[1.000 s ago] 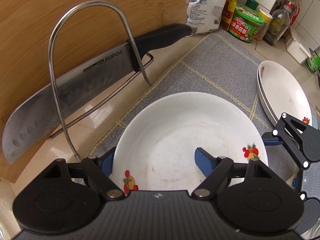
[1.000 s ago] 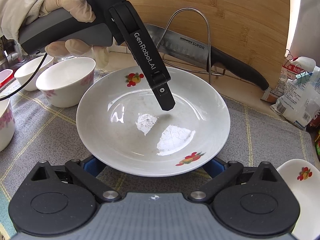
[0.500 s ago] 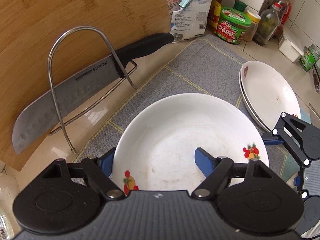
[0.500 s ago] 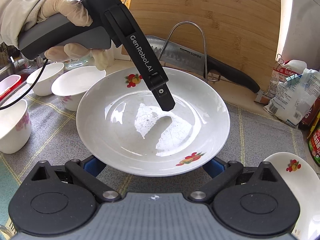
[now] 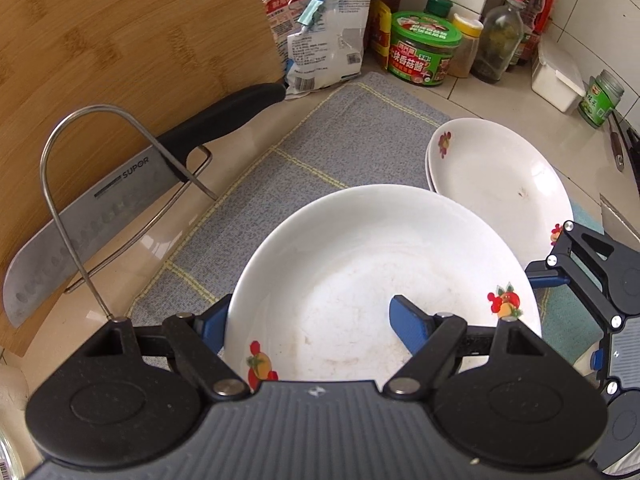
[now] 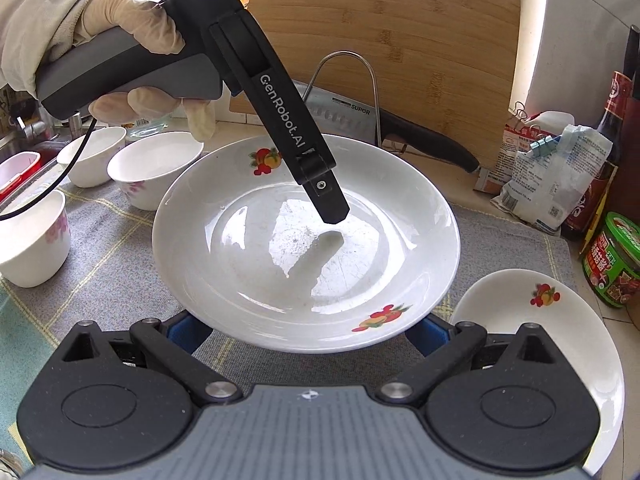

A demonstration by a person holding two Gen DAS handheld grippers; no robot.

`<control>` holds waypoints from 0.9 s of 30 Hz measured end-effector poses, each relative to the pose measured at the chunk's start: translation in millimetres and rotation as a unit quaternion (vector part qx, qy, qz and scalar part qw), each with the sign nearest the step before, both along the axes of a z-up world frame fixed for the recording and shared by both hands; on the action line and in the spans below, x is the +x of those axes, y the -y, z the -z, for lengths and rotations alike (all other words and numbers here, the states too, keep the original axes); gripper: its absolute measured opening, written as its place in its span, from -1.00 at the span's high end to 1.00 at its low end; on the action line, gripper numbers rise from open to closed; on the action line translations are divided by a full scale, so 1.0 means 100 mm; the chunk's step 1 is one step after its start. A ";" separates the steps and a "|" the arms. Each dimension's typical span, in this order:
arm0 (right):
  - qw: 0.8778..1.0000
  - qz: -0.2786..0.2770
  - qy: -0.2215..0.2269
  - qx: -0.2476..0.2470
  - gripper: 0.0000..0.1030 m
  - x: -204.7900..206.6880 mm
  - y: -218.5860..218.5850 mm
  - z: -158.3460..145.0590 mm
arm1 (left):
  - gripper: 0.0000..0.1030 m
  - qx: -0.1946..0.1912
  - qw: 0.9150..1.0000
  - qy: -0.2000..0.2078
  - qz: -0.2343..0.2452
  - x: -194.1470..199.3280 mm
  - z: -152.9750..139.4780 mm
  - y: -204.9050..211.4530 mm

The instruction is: Organize plates and bowls

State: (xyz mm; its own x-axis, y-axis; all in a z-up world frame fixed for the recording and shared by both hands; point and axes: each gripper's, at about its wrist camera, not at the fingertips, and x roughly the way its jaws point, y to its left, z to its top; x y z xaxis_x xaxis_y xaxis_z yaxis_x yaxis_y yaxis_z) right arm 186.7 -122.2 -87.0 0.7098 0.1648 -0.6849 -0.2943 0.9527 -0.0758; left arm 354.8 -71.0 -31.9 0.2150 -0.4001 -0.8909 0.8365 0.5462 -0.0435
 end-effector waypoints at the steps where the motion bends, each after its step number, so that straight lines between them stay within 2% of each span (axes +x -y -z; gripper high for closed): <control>1: 1.000 0.004 0.001 -0.001 -0.99 -0.03 0.03 -0.01 | -0.56 -0.001 1.000 0.001 0.004 -0.01 0.00 0.04; 14: 0.997 0.075 0.009 -0.009 -0.99 -0.36 0.46 -0.10 | -0.56 -0.012 0.997 0.006 0.072 -0.20 -0.02 0.64; 27: 0.990 0.143 0.008 -0.019 -0.99 -0.63 0.86 -0.15 | -0.56 -0.018 0.990 0.003 0.140 -0.38 0.03 1.26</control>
State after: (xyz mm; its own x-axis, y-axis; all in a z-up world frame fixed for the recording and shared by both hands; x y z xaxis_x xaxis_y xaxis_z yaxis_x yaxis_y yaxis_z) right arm 123.9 -208.3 -72.4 0.7339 -0.0702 -0.6756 -0.0115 0.9932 -0.1157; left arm 316.8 -197.3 -35.0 0.0957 -0.4763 -0.8741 0.9554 0.2904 -0.0537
